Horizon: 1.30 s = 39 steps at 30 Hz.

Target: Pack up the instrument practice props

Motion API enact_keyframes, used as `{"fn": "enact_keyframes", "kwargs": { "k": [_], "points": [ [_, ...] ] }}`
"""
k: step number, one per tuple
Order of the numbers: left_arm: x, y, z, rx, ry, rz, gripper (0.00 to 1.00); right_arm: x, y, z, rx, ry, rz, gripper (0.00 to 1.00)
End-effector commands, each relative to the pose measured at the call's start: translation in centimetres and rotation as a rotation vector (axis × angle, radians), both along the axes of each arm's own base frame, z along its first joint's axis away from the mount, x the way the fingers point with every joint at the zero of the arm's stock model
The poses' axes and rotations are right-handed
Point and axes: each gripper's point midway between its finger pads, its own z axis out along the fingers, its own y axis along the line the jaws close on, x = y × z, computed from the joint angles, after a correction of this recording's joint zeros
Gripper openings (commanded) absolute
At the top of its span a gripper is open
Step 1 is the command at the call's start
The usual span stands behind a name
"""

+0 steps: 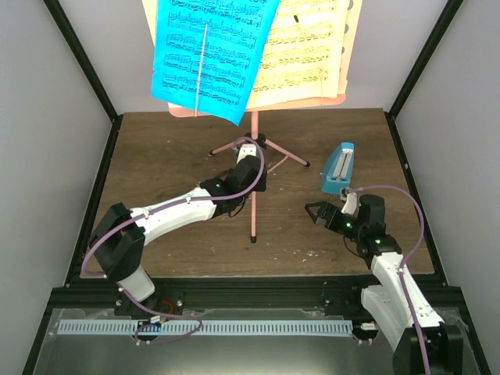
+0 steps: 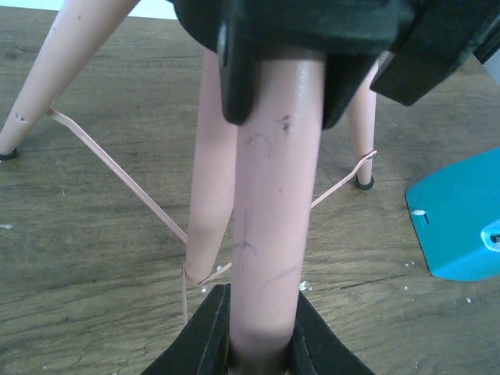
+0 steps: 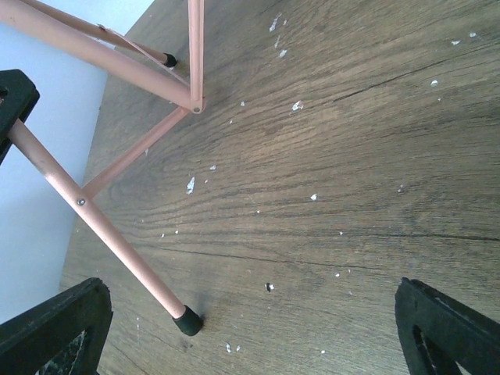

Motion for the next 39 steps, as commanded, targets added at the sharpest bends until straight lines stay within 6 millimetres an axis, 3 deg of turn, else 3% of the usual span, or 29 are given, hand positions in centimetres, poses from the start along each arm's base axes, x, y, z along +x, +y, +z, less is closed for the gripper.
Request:
{"fn": "enact_keyframes", "kwargs": {
  "k": [1,3,5,8,11,15,22,25,27,29,34,39],
  "points": [
    [-0.4,-0.8,-2.8,-0.004,0.088,-0.038,0.13,0.2,0.2,0.8,0.005,-0.015,0.003,1.0],
    [-0.6,-1.4,-2.4,-0.008,0.079,-0.087,0.44,0.5,0.3,1.5,0.006,-0.036,0.007,1.0],
    [-0.8,-1.4,-1.6,-0.006,0.057,-0.107,0.66,0.9,0.3,2.5,0.007,-0.065,0.012,1.0],
    [-1.2,-0.7,0.1,-0.003,0.007,-0.134,0.81,1.3,0.6,4.5,0.011,-0.13,0.034,1.0],
    [-2.1,0.8,2.9,-0.028,-0.05,-0.152,0.84,1.4,1.6,6.7,0.036,-0.202,0.106,1.0],
    [-3.4,4.0,4.6,-0.081,-0.078,-0.174,0.85,1.3,3.5,9.1,0.086,-0.266,0.23,1.0],
    [-5.4,11.9,7.2,-0.237,-0.065,-0.179,0.86,-0.8,12.3,10.7,0.051,-0.345,0.445,1.0],
    [-7.3,13.8,9.0,-0.282,-0.068,-0.217,0.86,-2.7,16.0,11.7,0.051,-0.378,0.553,0.99],
    [-8.9,14.3,10.5,-0.308,-0.082,-0.273,0.86,-4.1,17.8,13.6,0.051,-0.428,0.618,0.98],
    [-10.5,14.5,12.0,-0.336,-0.087,-0.331,0.87,-5.4,18.9,17.0,0.061,-0.51,0.667,0.97],
    [-14.8,13.0,17.8,-0.458,-0.11,-0.549,0.88,-8.1,18.8,25.2,0.159,-0.646,0.723,0.97],
    [-16.4,12.1,23.9,-0.558,-0.183,-0.654,0.88,-7.3,18.3,31.7,0.178,-0.71,0.647,0.94]
  ]
}}
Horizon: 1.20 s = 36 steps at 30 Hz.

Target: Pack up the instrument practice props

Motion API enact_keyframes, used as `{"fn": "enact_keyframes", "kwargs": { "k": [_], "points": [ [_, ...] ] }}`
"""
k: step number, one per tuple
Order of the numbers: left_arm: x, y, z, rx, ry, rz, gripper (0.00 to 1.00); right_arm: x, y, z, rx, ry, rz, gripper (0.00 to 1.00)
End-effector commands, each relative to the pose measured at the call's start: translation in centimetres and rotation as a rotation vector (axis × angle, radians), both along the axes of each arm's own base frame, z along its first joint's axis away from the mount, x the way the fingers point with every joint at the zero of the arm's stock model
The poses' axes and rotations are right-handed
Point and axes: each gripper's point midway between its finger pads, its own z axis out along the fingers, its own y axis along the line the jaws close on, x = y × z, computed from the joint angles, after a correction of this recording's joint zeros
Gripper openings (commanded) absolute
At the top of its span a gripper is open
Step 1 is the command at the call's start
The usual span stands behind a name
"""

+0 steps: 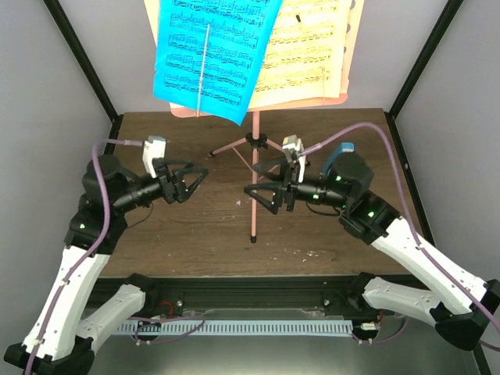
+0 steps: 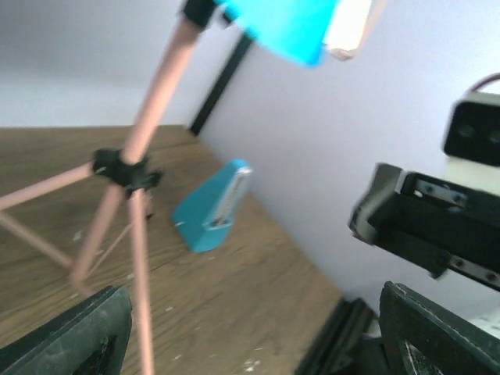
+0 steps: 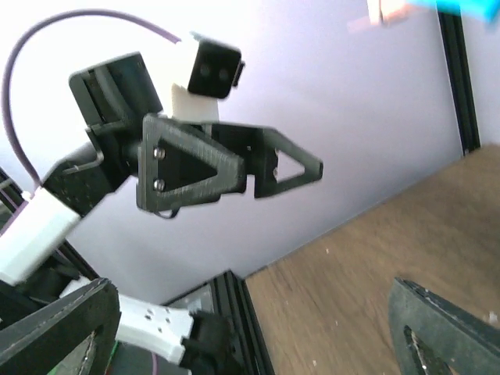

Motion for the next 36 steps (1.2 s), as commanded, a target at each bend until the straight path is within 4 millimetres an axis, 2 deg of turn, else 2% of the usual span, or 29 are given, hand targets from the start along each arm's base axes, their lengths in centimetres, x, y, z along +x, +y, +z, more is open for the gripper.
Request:
{"fn": "enact_keyframes", "kwargs": {
  "k": [1,4,5,8,11,16,19,22,27,36],
  "points": [
    [-2.6,-1.4,4.8,-0.097,-0.035,-0.164,0.88,1.0,-0.4,5.0,0.034,-0.026,-0.075,0.93],
    [-2.4,-1.5,8.2,-0.132,-0.072,-0.168,0.87,2.7,-0.3,8.3,0.064,-0.031,-0.142,0.92],
    [-2.4,-1.6,9.5,-0.144,-0.088,-0.169,0.87,3.1,-0.6,10.3,0.086,-0.045,-0.17,0.92],
    [-2.3,-1.4,13.3,-0.183,-0.134,-0.157,0.85,5.3,-0.6,12.4,0.092,-0.028,-0.237,0.92],
    [-1.0,-0.9,15.4,-0.187,-0.135,-0.083,0.82,7.9,-1.1,12.8,0.091,0.035,-0.289,0.92],
    [2.6,0.5,16.3,-0.144,-0.127,0.09,0.75,10.0,-1.8,13.6,0.131,0.053,-0.323,0.89],
    [4.0,0.0,16.6,-0.144,-0.118,0.091,0.73,10.8,-1.7,14.3,0.141,0.041,-0.324,0.86],
    [5.3,-0.4,16.5,-0.156,-0.101,0.093,0.69,11.3,-1.4,15.2,0.145,0.018,-0.314,0.78],
    [6.2,-0.9,17.6,-0.191,-0.123,0.075,0.57,12.7,-1.2,16.2,0.157,-0.001,-0.335,0.7],
    [7.8,-2.2,18.7,-0.22,-0.114,0.015,0.46,14.2,-0.2,17.9,0.193,-0.033,-0.31,0.57]
  ]
}}
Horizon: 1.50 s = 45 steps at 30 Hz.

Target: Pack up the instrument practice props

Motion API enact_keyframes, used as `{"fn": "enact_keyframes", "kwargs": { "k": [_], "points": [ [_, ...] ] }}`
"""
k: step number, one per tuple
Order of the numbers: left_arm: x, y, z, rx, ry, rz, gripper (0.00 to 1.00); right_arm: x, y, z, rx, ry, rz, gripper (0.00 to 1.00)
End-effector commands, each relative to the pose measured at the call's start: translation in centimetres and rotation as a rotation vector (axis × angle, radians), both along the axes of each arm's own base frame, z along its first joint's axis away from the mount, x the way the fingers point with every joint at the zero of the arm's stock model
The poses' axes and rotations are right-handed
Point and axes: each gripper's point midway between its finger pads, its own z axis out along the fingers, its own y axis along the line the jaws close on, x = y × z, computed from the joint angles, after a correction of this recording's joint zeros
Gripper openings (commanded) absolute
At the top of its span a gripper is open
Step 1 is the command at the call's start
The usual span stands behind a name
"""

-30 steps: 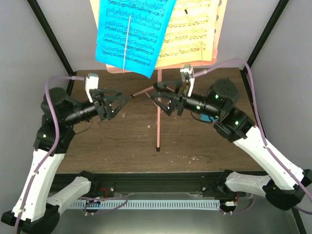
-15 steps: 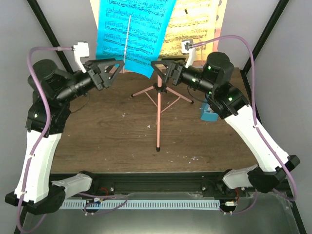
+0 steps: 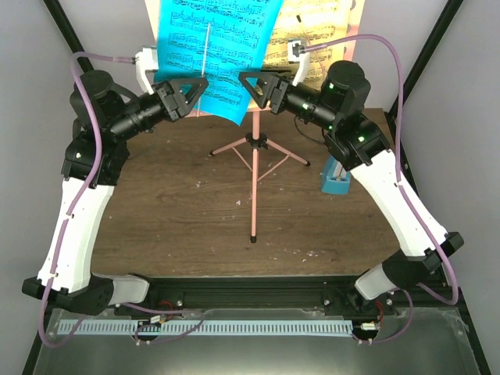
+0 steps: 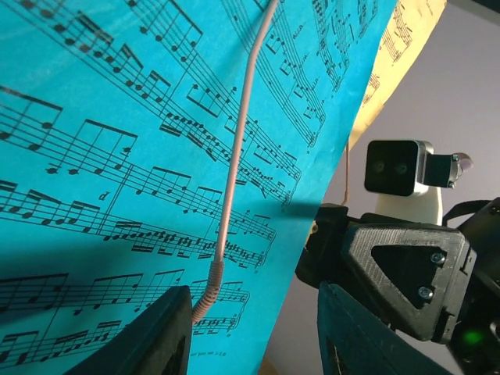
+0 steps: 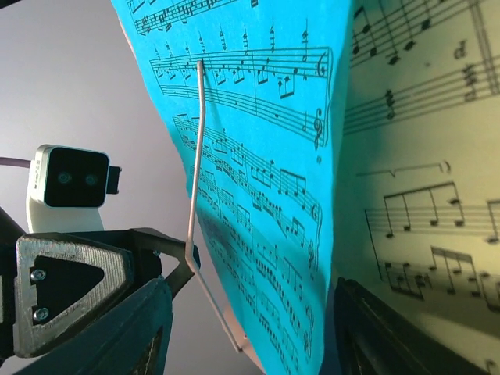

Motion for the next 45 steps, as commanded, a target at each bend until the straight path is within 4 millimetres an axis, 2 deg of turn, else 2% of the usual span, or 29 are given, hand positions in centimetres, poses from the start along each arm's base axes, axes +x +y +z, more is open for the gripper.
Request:
{"fn": "enact_keyframes", "kwargs": {
  "k": [1,9,17,26,31,38,41,45],
  "points": [
    [-0.4,-0.4,1.9,-0.04,-0.043,-0.046,0.44,-0.1,-0.1,2.7,0.042,-0.066,0.017,0.57],
    [0.5,-1.2,2.6,-0.054,-0.052,-0.083,0.37,0.5,0.2,3.9,0.061,-0.099,0.02,0.49],
    [0.6,-1.5,3.6,-0.07,-0.093,-0.103,0.37,1.1,0.4,3.9,0.066,-0.109,0.012,0.33],
    [1.3,-1.8,3.7,-0.073,-0.089,-0.109,0.33,1.7,0.2,3.9,0.066,-0.114,-0.011,0.25],
    [1.5,-1.9,3.8,-0.071,-0.096,-0.109,0.23,1.8,0.2,3.9,0.064,-0.116,-0.015,0.17],
    [1.7,-1.8,3.4,-0.055,-0.101,-0.099,0.0,2.0,0.2,3.8,0.06,-0.119,-0.021,0.06],
    [1.6,-1.9,3.3,-0.043,-0.118,-0.1,0.0,2.0,0.1,3.8,0.059,-0.121,-0.024,0.01],
    [1.1,-2.0,3.3,-0.017,-0.174,-0.114,0.0,1.9,0.0,3.9,0.057,-0.126,-0.025,0.01]
  ]
}}
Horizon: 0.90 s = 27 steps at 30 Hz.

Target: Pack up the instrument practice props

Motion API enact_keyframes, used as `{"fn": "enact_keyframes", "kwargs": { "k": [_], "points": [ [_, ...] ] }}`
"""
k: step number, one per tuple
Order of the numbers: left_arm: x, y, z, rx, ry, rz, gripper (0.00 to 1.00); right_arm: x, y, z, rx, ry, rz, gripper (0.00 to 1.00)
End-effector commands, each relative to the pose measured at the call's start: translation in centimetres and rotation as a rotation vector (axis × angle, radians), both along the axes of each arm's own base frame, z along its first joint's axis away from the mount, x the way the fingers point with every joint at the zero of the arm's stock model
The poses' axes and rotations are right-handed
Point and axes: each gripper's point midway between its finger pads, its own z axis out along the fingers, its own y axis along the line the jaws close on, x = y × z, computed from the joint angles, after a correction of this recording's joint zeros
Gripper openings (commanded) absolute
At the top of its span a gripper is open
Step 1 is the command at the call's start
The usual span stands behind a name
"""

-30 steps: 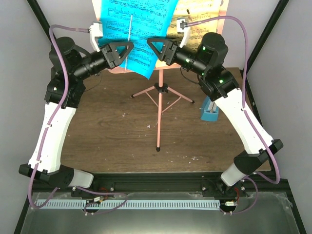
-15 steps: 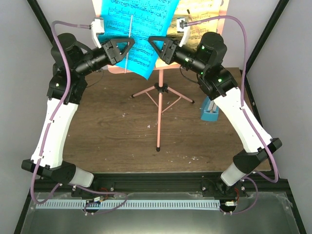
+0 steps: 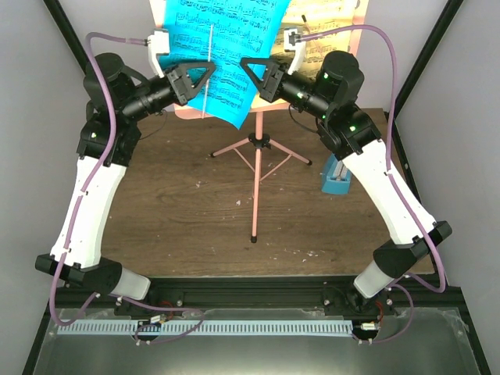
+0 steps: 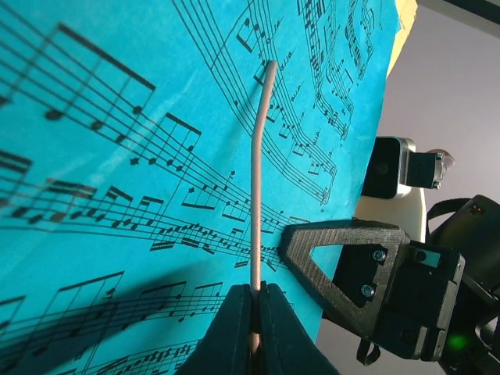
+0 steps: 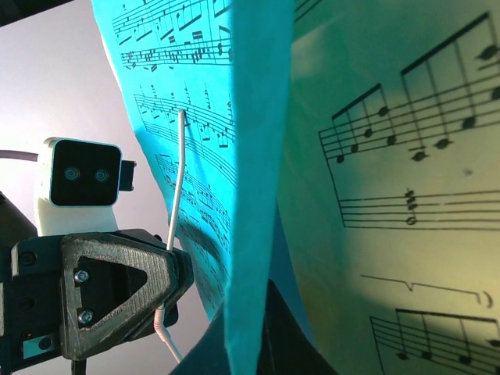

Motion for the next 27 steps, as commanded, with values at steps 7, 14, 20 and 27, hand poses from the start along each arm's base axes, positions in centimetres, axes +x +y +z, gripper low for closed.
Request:
{"fn": "enact_keyframes", "kwargs": {
  "k": [7,14,20,27],
  "points": [
    [-3.0,0.0,2.0,0.041,-0.213,-0.049,0.0,-0.9,-1.2,2.9,0.035,-0.08,-0.022,0.01],
    [-2.8,0.4,1.9,0.043,-0.218,-0.015,0.0,-2.9,-1.8,4.8,0.036,-0.179,-0.003,0.01],
    [-2.2,0.5,1.6,0.037,-0.195,0.004,0.0,-6.2,-3.6,6.9,0.009,-0.313,-0.011,0.01],
    [-1.1,0.9,1.0,0.024,-0.143,0.056,0.0,-8.8,-9.7,8.3,0.041,-0.368,-0.255,0.01]
  ]
}}
